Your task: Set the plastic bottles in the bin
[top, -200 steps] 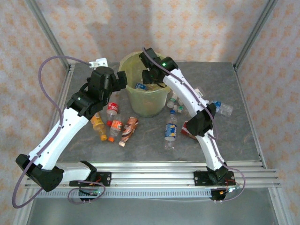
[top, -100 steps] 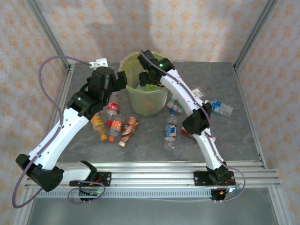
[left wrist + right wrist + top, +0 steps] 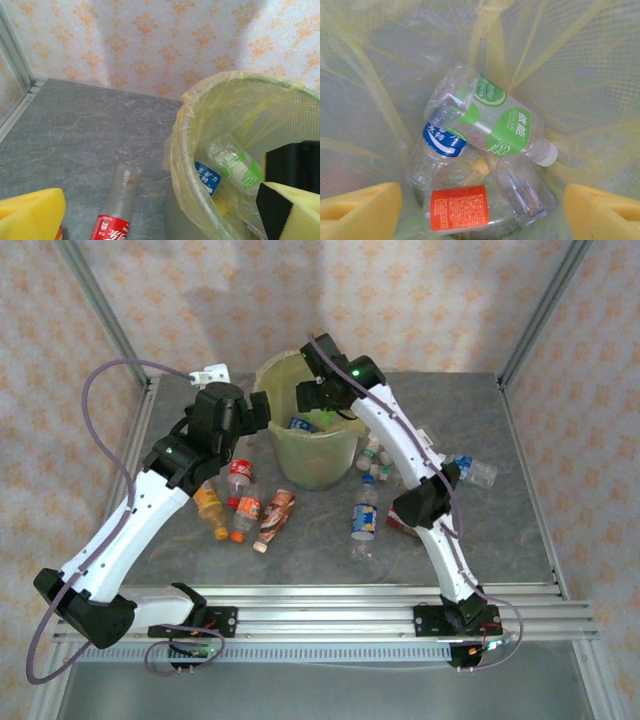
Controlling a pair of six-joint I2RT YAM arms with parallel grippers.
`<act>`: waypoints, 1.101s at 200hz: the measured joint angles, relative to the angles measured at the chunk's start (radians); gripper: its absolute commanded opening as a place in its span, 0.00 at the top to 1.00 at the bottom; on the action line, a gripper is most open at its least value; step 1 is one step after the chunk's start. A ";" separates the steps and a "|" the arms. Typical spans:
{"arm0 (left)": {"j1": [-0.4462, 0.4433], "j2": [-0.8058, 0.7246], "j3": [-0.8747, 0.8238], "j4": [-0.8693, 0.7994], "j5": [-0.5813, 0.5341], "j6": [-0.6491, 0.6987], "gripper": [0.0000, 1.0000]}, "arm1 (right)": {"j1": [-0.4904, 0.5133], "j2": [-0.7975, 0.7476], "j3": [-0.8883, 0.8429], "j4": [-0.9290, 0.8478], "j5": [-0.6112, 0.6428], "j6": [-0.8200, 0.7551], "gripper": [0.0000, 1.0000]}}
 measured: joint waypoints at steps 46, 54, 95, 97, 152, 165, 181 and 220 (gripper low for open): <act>0.000 0.000 0.000 0.000 -0.011 0.000 0.00 | -0.017 -0.167 0.004 -0.001 -0.010 0.027 0.15; 0.000 0.000 0.000 0.000 -0.018 0.000 0.00 | -0.017 -0.202 0.003 -0.005 0.002 0.034 0.15; 0.000 0.000 0.000 0.010 -0.037 0.000 0.00 | -0.018 -0.423 -0.165 -0.008 0.121 0.095 0.08; 0.000 0.000 0.000 0.011 -0.037 0.000 0.00 | -0.018 -0.436 -0.183 -0.007 0.127 0.096 0.08; 0.000 0.010 -0.005 0.037 -0.053 -0.001 0.00 | -0.033 -0.822 -0.845 0.103 0.227 0.304 0.01; 0.000 0.014 -0.005 0.041 -0.055 0.000 0.00 | -0.040 -0.924 -1.015 0.132 0.230 0.379 0.01; 0.000 0.014 -0.010 0.042 -0.060 0.000 0.00 | -0.047 -1.057 -1.204 0.160 0.223 0.475 0.01; 0.000 0.014 -0.012 0.043 -0.077 0.000 0.00 | -0.055 -1.317 -1.470 0.169 0.195 0.679 0.01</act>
